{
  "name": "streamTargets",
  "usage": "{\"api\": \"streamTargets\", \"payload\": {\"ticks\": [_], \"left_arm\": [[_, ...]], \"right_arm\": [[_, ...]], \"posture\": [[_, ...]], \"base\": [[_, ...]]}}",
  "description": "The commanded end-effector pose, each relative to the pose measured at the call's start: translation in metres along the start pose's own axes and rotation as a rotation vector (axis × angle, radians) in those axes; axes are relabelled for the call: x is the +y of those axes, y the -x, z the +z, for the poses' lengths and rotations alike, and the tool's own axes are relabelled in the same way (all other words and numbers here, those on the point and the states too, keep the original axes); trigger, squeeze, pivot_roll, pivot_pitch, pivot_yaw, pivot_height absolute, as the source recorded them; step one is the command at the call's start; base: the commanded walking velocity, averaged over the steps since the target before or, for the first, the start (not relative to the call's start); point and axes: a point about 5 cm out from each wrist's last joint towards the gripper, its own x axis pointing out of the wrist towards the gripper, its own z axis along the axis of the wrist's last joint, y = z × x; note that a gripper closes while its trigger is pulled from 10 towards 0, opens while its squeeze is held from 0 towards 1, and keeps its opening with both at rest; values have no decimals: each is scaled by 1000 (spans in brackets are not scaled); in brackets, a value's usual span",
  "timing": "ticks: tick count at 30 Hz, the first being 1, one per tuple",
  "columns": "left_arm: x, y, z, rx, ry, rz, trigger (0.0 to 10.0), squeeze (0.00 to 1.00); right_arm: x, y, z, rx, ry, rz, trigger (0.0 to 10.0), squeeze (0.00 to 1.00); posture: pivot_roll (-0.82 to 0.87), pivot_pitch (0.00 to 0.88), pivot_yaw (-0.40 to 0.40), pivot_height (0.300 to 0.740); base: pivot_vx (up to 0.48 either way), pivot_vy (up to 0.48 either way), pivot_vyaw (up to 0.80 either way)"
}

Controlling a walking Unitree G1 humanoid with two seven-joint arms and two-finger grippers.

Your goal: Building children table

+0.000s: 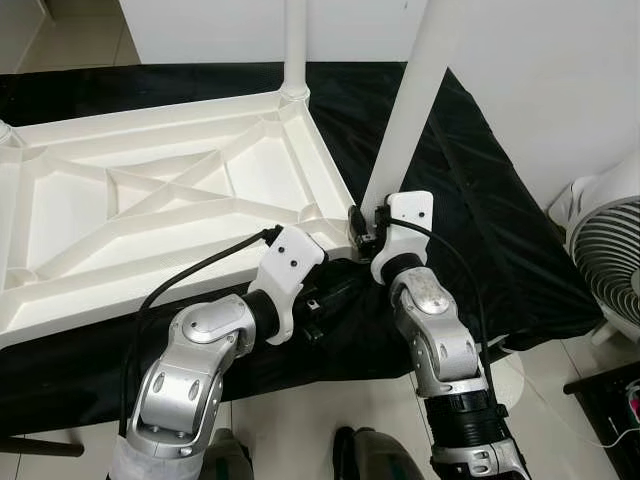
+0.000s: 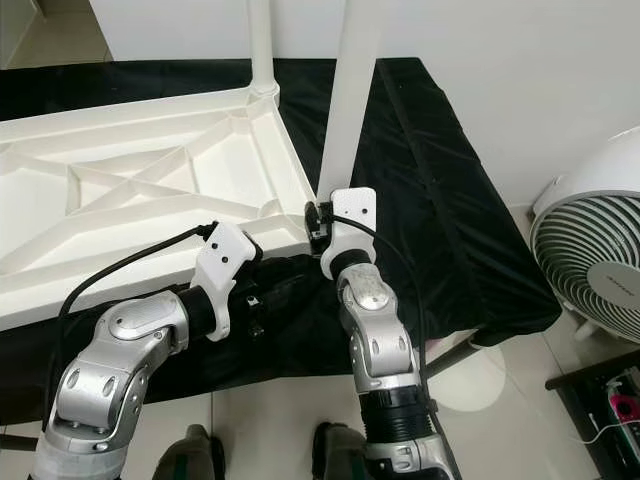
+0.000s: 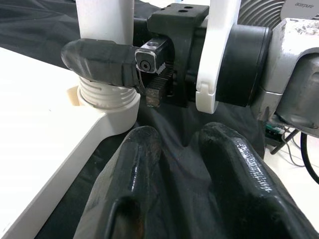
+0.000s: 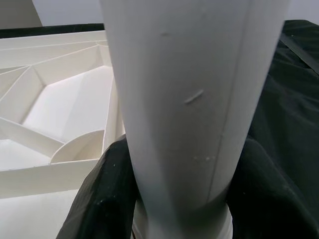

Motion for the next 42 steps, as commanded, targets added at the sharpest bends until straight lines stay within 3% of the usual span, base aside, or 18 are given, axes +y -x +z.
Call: {"api": "streamTargets", "payload": {"ticks": [1,2,8,9,11,12,13,21,23,30,34,39,41,42], "left_arm": [[4,0,-2,7,9,127,10000,0],[4,0,-2,7,8,125,10000,0],[5,0,-1,6,6,126,10000,0],[5,1,-1,8,5,127,10000,0],[5,1,-1,8,4,127,10000,0],[5,1,-1,8,5,128,10000,0],[5,1,-2,8,6,128,10000,0],[6,-1,-1,5,2,126,10000,0],[6,-2,0,3,-1,123,10000,0],[7,-2,1,1,-5,125,10000,0],[7,-1,2,0,-8,131,10000,0],[8,0,2,0,-9,135,10000,0],[7,0,1,1,-9,134,10000,0],[7,0,1,1,-9,134,10000,0]], "right_arm": [[-11,5,-17,84,-28,-61,10000,0],[-13,5,-17,75,-36,-32,10000,1000],[-24,4,-15,44,-42,78,10000,1000],[-38,3,-10,29,-3,198,10000,1000],[-43,3,-8,26,11,243,10000,1000],[-48,3,-4,14,42,290,10000,122],[-51,3,-2,9,55,333,10000,0],[-57,-1,-4,45,155,569,10000,0],[-53,-9,-6,46,180,651,10000,0],[-40,-19,-7,38,182,737,10000,0],[-24,-24,-14,46,187,809,10000,0],[-24,-25,-17,39,194,814,10000,0],[-25,-25,-22,57,182,801,78,0],[-25,-25,-22,57,182,801,78,0]], "posture": [[-58,124,-6,740],[-57,122,-6,740],[-56,120,-6,740],[-55,122,-5,740],[-54,122,-6,740],[-54,122,-6,740],[-54,122,-6,740],[-57,114,-5,740],[-55,109,-4,740],[-53,105,-3,740],[-29,92,-7,740],[-29,92,-7,740],[-28,90,-8,740],[-28,90,-8,740]], "base": [[0,0,0],[0,0,0],[0,0,0],[0,0,0],[0,0,0],[0,0,0],[0,0,0],[0,0,0],[0,0,0],[0,0,0],[0,0,0],[0,0,0],[0,0,0],[0,0,0]]}}
